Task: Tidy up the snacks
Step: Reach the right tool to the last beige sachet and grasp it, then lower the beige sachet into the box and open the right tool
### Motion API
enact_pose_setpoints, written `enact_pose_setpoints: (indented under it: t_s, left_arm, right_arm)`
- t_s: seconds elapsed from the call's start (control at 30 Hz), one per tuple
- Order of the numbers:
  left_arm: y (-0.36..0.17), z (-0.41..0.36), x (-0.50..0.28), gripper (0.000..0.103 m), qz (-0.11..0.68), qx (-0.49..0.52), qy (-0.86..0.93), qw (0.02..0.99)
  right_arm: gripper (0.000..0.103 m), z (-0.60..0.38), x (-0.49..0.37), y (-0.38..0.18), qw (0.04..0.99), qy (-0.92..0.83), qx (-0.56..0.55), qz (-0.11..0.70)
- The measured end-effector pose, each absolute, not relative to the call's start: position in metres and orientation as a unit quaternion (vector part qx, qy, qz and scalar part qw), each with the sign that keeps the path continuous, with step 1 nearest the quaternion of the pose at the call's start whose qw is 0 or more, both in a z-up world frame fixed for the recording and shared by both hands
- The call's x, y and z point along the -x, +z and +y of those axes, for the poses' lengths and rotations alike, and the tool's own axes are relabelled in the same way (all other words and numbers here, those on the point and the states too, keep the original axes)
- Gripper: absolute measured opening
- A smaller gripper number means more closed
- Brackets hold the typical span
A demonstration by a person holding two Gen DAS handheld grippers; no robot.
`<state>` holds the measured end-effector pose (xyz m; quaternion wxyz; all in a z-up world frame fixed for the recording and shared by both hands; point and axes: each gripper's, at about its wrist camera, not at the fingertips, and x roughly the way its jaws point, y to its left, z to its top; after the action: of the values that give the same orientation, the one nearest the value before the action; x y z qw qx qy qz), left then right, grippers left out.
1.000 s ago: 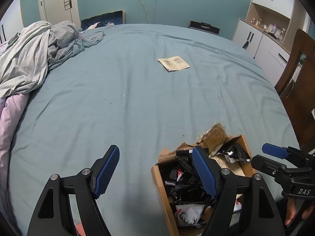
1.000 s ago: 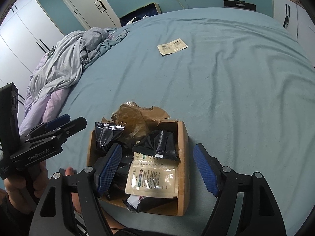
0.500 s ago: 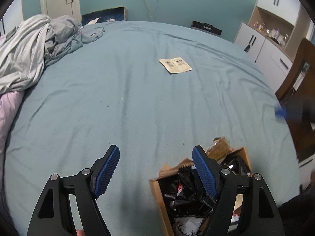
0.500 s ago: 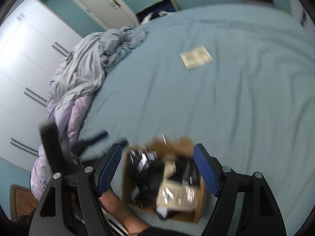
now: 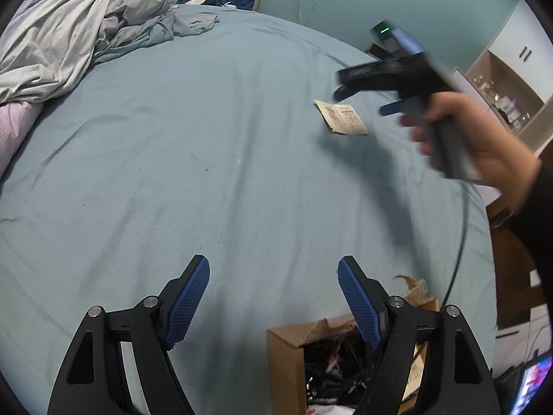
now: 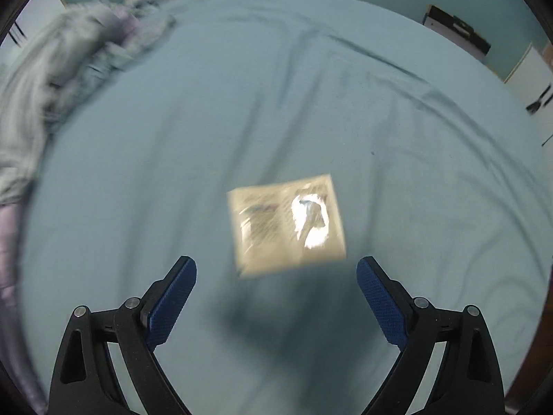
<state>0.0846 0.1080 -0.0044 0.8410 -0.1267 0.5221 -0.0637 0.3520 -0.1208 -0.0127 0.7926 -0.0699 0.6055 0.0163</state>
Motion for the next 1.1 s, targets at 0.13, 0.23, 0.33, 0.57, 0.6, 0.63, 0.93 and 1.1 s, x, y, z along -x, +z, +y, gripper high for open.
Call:
enact_pose_setpoints:
  t_s: [0.13,0.23,0.33,0.57,0.6,0.63,0.93,1.1]
  left_arm:
    - [-0.007,0.111,-0.088,0.077,0.524,0.142,-0.067,0.837]
    - [-0.01,0.112,-0.092,0.077,0.528,0.152,-0.069,0.833]
    - [-0.012,0.112,-0.095,0.077,0.532,0.154,-0.07,0.83]
    - [-0.009,0.107,-0.092,0.077,0.522,0.133,-0.06,0.841]
    - [-0.009,0.106,-0.091,0.077,0.521,0.128,-0.059,0.842]
    - [-0.008,0.105,-0.09,0.077,0.518,0.12,-0.055,0.845]
    - [-0.007,0.105,-0.077,0.077,0.528,0.102,-0.053,0.842]
    - [0.002,0.096,-0.062,0.077,0.508,0.061,-0.06,0.857]
  right_arm:
    - [0.094,-0.105,-0.381,-0.07,0.768,0.012,0.084,0.635]
    - [0.103,-0.097,-0.382,-0.088,0.781,-0.003,0.118,0.613]
    - [0.102,-0.114,-0.379,-0.087,0.791,0.004,0.067,0.608]
    - [0.004,-0.178,-0.36,-0.058,0.79,0.0,-0.047,0.611]
    - [0.004,-0.183,-0.351,-0.05,0.794,-0.004,-0.029,0.607]
    - [0.003,-0.184,-0.344,-0.043,0.798,-0.002,-0.017,0.603]
    - [0.003,-0.192,-0.201,0.072,0.813,0.163,-0.087,0.552]
    - [0.003,-0.194,-0.107,0.115,0.82,0.22,-0.072,0.524]
